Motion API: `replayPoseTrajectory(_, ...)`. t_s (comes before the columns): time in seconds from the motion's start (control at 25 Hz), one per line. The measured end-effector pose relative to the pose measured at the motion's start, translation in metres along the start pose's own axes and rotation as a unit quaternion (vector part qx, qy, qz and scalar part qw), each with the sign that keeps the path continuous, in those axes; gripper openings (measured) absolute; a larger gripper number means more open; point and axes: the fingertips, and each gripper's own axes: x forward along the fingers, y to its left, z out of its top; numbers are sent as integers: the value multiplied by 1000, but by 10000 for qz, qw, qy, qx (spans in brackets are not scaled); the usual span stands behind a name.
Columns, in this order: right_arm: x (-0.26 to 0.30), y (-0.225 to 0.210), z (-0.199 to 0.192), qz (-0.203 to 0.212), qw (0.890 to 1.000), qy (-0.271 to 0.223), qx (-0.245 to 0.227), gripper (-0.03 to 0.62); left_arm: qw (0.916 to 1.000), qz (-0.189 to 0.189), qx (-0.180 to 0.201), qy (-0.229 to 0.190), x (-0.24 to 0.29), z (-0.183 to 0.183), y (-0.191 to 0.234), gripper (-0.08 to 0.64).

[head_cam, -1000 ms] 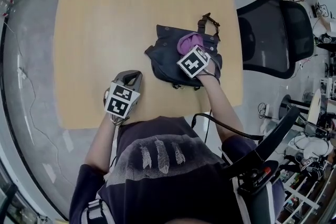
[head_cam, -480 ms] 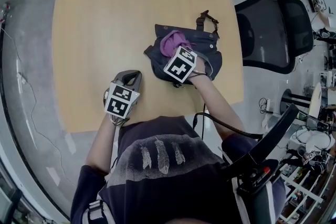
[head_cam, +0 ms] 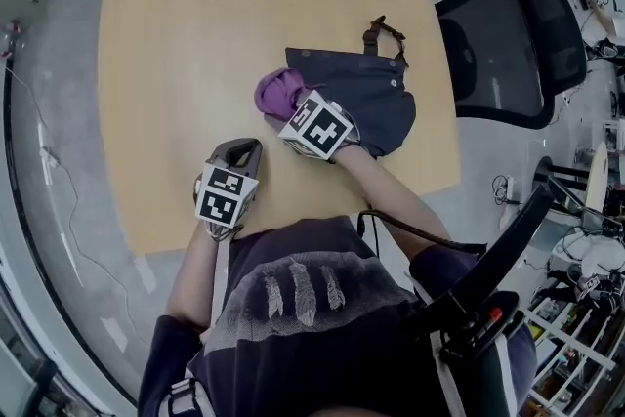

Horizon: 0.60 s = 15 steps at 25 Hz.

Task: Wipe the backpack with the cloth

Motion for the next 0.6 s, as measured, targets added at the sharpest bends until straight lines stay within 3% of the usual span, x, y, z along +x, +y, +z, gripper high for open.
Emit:
replayPoseTrajectory(0.12, -9, 3, 17, 168, 9981, -558, 190, 71, 10000, -5, 69, 42, 0, 4, -2, 6)
replayPoseTrajectory(0.32, -67, -45, -2, 123, 9786, -1331, 1563, 71, 9998, -31, 176, 125, 8, 9, -7, 6)
replayPoseTrajectory(0.44, -121, -105, -34, -420, 9558, -1625, 2415, 71, 9995, -95, 268, 162, 17, 15, -14, 6)
replayPoseTrajectory(0.6, -187, -190, -82, -1594, 9133, -2151, 3069, 71, 9988, -204, 393, 207, 28, 22, -29, 6)
